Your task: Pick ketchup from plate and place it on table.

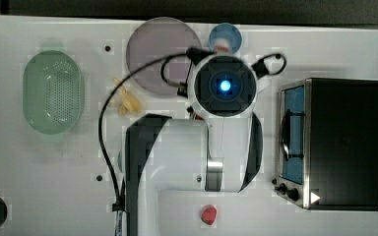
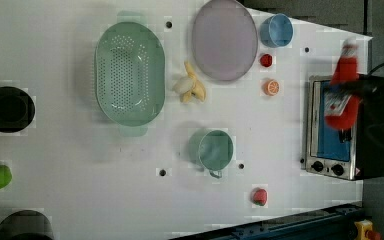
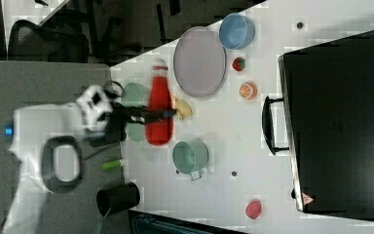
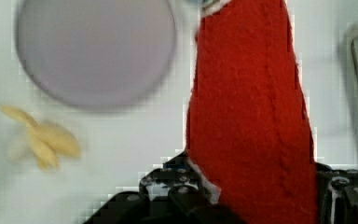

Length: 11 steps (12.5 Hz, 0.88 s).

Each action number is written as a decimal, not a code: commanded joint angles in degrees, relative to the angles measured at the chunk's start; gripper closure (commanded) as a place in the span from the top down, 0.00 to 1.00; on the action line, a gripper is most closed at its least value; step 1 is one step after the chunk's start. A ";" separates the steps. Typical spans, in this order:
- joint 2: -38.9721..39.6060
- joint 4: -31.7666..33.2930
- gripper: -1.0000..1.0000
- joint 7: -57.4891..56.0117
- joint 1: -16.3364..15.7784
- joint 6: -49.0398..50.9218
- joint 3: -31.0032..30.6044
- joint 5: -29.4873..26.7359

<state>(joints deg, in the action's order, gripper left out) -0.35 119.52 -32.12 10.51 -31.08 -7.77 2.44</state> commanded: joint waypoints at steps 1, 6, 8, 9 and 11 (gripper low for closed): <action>1.07 7.01 0.59 -1.17 0.41 -5.86 1.15 -0.04; 5.05 16.25 0.59 -1.11 0.40 -16.99 1.21 -0.20; 8.86 16.71 0.59 -1.12 0.39 -19.10 1.17 -0.20; 10.82 16.68 0.59 -1.12 0.39 -20.25 1.14 -0.20; 13.87 16.73 0.71 -1.11 0.39 -22.96 0.98 -0.20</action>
<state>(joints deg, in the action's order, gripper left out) 14.60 137.31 -32.12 11.14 -52.82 -6.35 2.39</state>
